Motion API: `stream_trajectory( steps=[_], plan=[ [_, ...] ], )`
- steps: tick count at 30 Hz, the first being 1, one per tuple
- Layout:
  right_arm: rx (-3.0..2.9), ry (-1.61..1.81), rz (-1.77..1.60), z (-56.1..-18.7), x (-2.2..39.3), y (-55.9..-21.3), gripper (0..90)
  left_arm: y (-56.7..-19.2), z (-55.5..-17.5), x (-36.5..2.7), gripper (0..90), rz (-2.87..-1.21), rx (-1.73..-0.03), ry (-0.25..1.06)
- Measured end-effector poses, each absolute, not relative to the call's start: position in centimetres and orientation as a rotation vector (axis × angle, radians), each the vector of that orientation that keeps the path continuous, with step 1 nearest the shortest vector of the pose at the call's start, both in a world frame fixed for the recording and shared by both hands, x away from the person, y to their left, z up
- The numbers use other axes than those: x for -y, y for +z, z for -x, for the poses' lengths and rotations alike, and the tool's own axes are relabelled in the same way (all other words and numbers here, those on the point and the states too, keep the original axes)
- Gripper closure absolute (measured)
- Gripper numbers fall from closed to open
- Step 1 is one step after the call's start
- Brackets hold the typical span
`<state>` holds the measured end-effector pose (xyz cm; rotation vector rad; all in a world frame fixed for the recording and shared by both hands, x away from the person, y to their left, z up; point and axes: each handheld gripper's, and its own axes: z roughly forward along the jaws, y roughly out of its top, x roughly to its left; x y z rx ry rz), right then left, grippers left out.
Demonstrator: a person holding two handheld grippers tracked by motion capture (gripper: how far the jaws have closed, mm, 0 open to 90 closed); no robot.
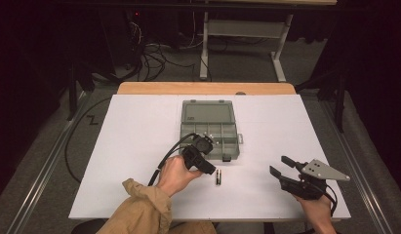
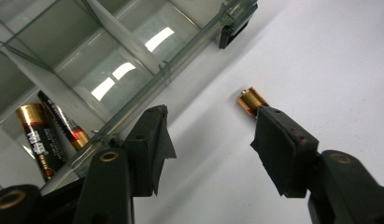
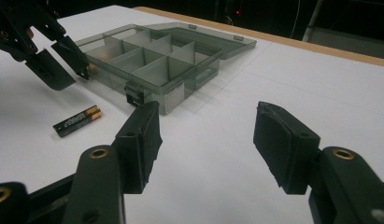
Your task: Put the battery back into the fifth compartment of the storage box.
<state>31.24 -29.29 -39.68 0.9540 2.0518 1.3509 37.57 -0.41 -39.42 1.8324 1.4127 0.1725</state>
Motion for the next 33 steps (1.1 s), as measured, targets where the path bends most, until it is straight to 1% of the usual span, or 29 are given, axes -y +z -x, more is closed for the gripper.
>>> stream_trajectory(
  steps=[33],
  plan=[
    [-2.053, 1.347, -0.951, -31.2, 29.3, -39.7, 42.9, -40.7, -37.2, 3.3, 44.0, -1.877, -1.417, 0.096]
  ],
)
